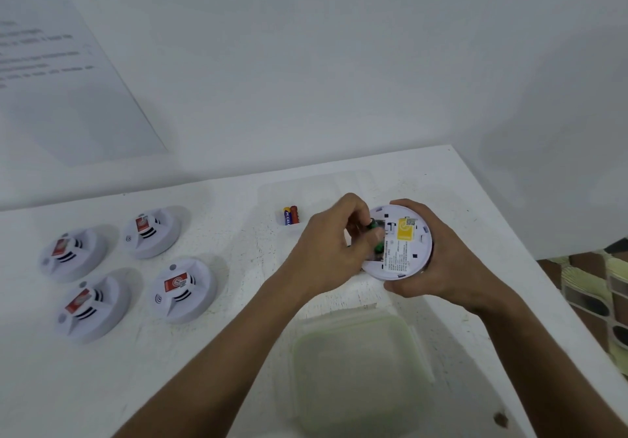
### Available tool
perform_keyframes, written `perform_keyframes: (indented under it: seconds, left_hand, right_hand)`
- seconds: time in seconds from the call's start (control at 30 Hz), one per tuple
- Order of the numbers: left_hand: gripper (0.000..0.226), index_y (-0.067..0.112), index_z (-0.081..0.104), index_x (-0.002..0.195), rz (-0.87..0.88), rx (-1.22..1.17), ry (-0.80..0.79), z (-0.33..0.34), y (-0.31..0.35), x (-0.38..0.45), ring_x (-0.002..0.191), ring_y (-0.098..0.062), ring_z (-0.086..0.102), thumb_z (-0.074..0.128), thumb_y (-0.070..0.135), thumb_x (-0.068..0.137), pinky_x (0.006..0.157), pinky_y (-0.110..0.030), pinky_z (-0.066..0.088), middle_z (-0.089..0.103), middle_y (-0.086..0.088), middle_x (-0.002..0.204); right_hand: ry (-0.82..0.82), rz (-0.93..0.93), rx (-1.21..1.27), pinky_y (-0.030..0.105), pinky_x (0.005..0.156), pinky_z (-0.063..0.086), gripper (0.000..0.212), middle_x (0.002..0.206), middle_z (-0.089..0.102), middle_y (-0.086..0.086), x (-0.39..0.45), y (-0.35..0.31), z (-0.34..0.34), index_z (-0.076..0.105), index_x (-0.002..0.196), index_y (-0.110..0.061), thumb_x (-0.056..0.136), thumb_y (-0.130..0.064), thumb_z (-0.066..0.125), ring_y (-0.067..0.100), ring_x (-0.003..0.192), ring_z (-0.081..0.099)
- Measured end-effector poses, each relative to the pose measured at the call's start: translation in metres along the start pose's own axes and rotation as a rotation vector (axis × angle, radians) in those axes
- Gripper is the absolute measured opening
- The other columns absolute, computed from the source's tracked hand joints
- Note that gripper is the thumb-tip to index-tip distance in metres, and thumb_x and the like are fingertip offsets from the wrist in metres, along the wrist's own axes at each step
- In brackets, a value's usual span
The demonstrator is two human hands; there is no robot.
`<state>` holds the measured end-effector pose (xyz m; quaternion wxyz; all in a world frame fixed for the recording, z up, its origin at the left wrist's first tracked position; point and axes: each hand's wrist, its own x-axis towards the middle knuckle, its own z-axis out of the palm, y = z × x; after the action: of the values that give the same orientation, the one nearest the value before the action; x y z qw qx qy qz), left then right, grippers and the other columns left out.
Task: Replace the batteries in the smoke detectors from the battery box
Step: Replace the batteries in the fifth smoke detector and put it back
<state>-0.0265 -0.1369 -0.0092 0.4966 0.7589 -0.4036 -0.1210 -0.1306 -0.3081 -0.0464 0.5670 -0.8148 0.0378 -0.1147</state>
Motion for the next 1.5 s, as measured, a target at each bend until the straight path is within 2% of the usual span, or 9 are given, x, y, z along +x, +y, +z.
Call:
perform_keyframes:
  seconds: [0.17,0.33,0.53,0.77,0.87,1.0,1.1,1.23,1.5]
  left_hand:
    - [0.017,0.020,0.055,0.087,-0.227,-0.142,0.283,-0.014,-0.015,0.014,0.062,-0.002,0.059,0.072,0.023,0.086,0.059,-0.016,0.044,0.069,0.004,0.080]
    - [0.017,0.021,0.059,0.090,-0.454,0.234,-0.021,-0.009,-0.042,0.010,0.061,-0.005,0.060,0.072,0.031,0.085,0.051,-0.015,0.040,0.069,0.002,0.082]
    - [0.016,0.018,0.061,0.092,-0.491,0.271,-0.063,0.007,-0.053,0.010,0.052,-0.009,0.055,0.072,0.028,0.086,0.043,-0.019,0.042,0.065,-0.001,0.076]
    - [0.020,0.020,0.066,0.105,-0.399,0.400,0.097,-0.027,-0.048,0.015,0.073,-0.004,0.060,0.066,0.032,0.090,0.065,-0.013,0.041,0.063,0.006,0.089]
    - [0.023,0.021,0.067,0.109,-0.393,0.505,0.213,-0.052,-0.065,0.030,0.111,-0.020,0.050,0.068,0.031,0.088,0.084,-0.018,0.029,0.054,-0.005,0.115]
    - [0.036,0.032,0.066,0.116,-0.538,0.612,0.051,-0.072,-0.092,0.057,0.136,-0.029,0.026,0.072,0.042,0.082,0.108,-0.039,0.026,0.035,-0.007,0.145]
    - [0.042,0.033,0.066,0.118,-0.573,0.643,-0.075,-0.075,-0.102,0.073,0.139,-0.029,0.022,0.073,0.047,0.080,0.110,-0.040,0.022,0.029,-0.006,0.151]
    - [0.044,0.034,0.068,0.114,-0.637,0.754,-0.219,-0.075,-0.111,0.086,0.127,-0.030,0.037,0.073,0.055,0.076,0.106,-0.042,0.031,0.044,-0.005,0.136]
    - [0.037,0.028,0.073,0.105,-0.661,0.643,-0.208,-0.073,-0.123,0.090,0.117,-0.026,0.051,0.077,0.048,0.073,0.100,-0.045,0.043,0.062,0.001,0.124]
  right_hand:
    - [0.046,0.038,-0.001,0.025,0.084,0.056,0.094,0.120,0.062,-0.008,-0.008,0.003,-0.016,0.046,0.135,-0.021,0.052,-0.006,0.087,0.013,0.112,0.061]
    - [0.079,0.069,-0.024,0.017,0.081,0.053,0.094,0.116,0.060,-0.018,-0.013,0.004,-0.029,0.046,0.132,-0.027,0.050,-0.010,0.087,0.006,0.110,0.060]
    - [0.062,0.083,-0.015,0.016,0.083,0.053,0.094,0.118,0.059,-0.019,-0.009,0.004,-0.023,0.045,0.133,-0.029,0.050,-0.011,0.087,0.005,0.112,0.058]
    - [0.044,0.082,0.000,0.016,0.083,0.053,0.095,0.118,0.060,-0.020,-0.004,0.000,-0.024,0.045,0.131,-0.033,0.048,-0.017,0.089,0.004,0.113,0.058]
    - [0.040,0.082,0.006,0.014,0.081,0.053,0.093,0.117,0.060,-0.021,0.001,-0.002,-0.021,0.045,0.128,-0.037,0.048,-0.016,0.088,0.002,0.112,0.058]
    - [0.013,0.079,0.019,0.017,0.081,0.054,0.092,0.117,0.061,-0.019,0.004,-0.001,-0.016,0.046,0.129,-0.036,0.050,-0.011,0.087,0.003,0.111,0.059]
    - [-0.013,0.079,0.017,0.017,0.084,0.054,0.094,0.121,0.061,-0.017,0.006,0.004,-0.014,0.045,0.133,-0.030,0.051,-0.011,0.088,0.006,0.114,0.059]
    - [-0.027,0.086,0.027,0.017,0.083,0.054,0.095,0.121,0.061,-0.015,0.006,0.012,-0.015,0.045,0.134,-0.027,0.050,-0.012,0.088,0.009,0.116,0.059]
    - [-0.031,0.082,0.018,0.012,0.087,0.051,0.097,0.121,0.059,-0.019,0.009,0.012,-0.009,0.044,0.133,-0.026,0.046,-0.034,0.086,0.005,0.117,0.057]
